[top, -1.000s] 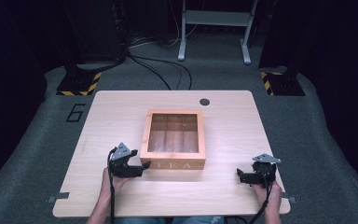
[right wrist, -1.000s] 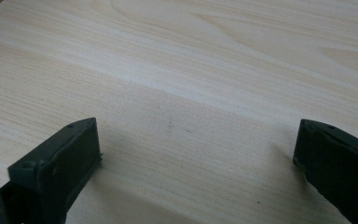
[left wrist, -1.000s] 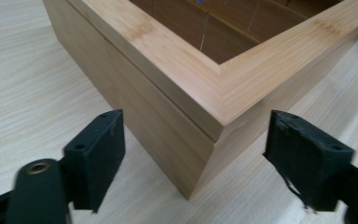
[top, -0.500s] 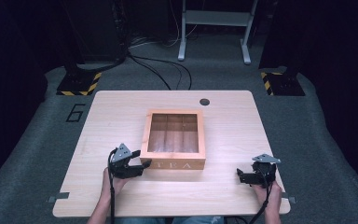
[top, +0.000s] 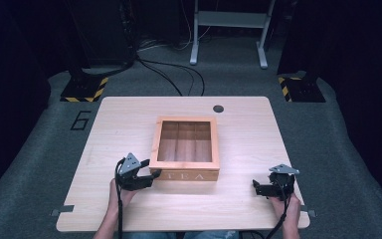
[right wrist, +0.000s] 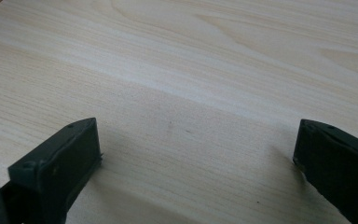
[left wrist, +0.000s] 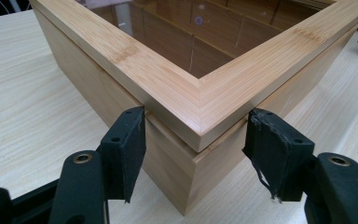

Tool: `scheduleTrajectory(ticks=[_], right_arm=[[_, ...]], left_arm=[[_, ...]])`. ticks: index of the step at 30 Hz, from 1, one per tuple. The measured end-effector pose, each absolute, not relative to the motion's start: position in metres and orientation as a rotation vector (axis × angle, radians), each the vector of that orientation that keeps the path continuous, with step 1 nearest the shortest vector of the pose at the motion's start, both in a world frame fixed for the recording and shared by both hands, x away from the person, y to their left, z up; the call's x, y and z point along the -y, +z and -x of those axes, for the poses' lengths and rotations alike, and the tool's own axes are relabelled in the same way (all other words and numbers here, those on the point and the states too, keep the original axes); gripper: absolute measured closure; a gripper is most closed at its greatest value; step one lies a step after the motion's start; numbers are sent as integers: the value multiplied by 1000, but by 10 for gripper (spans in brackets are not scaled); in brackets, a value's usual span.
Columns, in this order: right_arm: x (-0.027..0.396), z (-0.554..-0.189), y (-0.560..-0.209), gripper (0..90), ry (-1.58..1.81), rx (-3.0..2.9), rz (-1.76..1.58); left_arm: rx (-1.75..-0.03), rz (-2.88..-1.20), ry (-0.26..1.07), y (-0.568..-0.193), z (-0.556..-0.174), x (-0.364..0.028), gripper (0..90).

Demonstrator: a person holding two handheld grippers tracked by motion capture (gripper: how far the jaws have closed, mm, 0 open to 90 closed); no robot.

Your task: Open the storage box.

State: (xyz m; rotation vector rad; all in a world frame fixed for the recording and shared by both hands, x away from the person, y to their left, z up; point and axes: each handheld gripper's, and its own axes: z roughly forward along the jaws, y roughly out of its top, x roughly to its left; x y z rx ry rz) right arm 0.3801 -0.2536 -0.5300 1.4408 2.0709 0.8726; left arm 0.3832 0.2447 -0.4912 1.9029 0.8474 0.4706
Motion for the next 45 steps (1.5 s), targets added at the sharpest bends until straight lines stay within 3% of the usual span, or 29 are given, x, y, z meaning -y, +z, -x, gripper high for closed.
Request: scheduleTrajectory(ticks=[30, 45], right_arm=[[253, -380, -530, 0, 872, -2071, -1455], [253, -380, -530, 0, 872, -2070, -1455]], left_arm=[[-809, -1804, 665, -460, -389, -237, 353], [-843, -1744, 688, -438, -399, -233, 368]])
